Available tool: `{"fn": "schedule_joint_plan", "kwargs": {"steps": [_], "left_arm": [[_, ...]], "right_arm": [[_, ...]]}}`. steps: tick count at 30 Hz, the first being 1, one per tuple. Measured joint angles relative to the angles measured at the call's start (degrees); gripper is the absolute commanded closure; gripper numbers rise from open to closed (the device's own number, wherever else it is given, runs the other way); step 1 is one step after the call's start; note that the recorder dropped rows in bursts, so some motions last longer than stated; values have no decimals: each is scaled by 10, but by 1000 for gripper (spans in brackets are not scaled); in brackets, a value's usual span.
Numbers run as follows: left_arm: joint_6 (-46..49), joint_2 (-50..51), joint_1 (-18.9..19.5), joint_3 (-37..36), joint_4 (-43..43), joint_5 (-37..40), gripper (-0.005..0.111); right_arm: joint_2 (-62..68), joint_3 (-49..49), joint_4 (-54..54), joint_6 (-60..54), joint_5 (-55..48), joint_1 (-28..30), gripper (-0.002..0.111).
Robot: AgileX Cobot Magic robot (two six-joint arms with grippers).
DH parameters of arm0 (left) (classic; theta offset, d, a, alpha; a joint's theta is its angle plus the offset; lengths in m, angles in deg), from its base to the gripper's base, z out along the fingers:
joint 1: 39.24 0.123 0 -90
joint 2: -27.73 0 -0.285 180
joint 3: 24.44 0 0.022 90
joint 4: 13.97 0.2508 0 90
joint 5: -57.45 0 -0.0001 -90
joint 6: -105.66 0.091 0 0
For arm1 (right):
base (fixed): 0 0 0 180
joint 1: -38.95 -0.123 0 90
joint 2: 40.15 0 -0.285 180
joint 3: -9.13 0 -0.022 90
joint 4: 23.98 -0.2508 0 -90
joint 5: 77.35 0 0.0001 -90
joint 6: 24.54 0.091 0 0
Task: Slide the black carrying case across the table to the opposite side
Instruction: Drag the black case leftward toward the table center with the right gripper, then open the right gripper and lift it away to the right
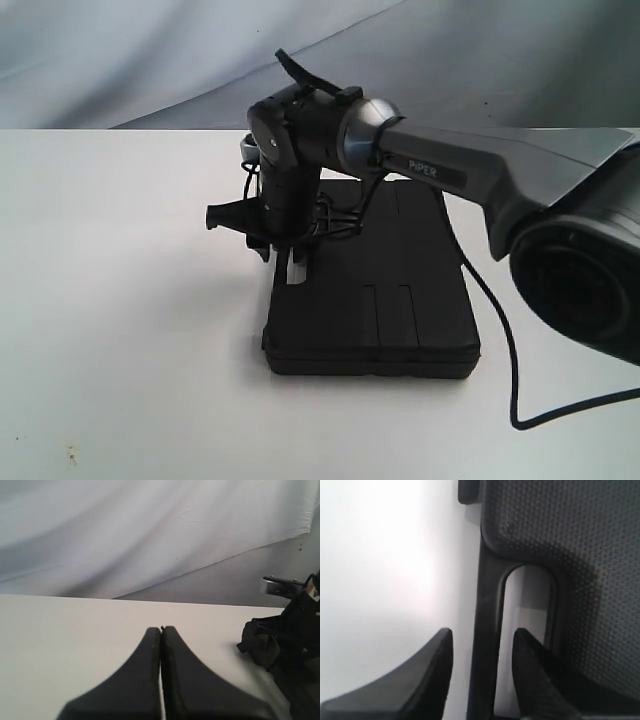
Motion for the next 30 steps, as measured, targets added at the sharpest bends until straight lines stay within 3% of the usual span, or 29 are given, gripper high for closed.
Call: {"fn": "schedule_joint_plan", "kwargs": {"steps": [11, 15, 22, 30], "left_arm": [[0, 0, 0, 0, 0, 0, 106], [0, 0, 0, 0, 0, 0, 106], [0, 0, 0, 0, 0, 0, 106], [0, 0, 0, 0, 0, 0, 106]], "right_arm": [[-66, 0, 1, 1, -63, 0, 73], [-86, 0, 40, -2, -103, -16, 83], [-119, 0, 130, -2, -118, -94, 108], [-156, -40, 158, -1, -120, -141, 108]]}}
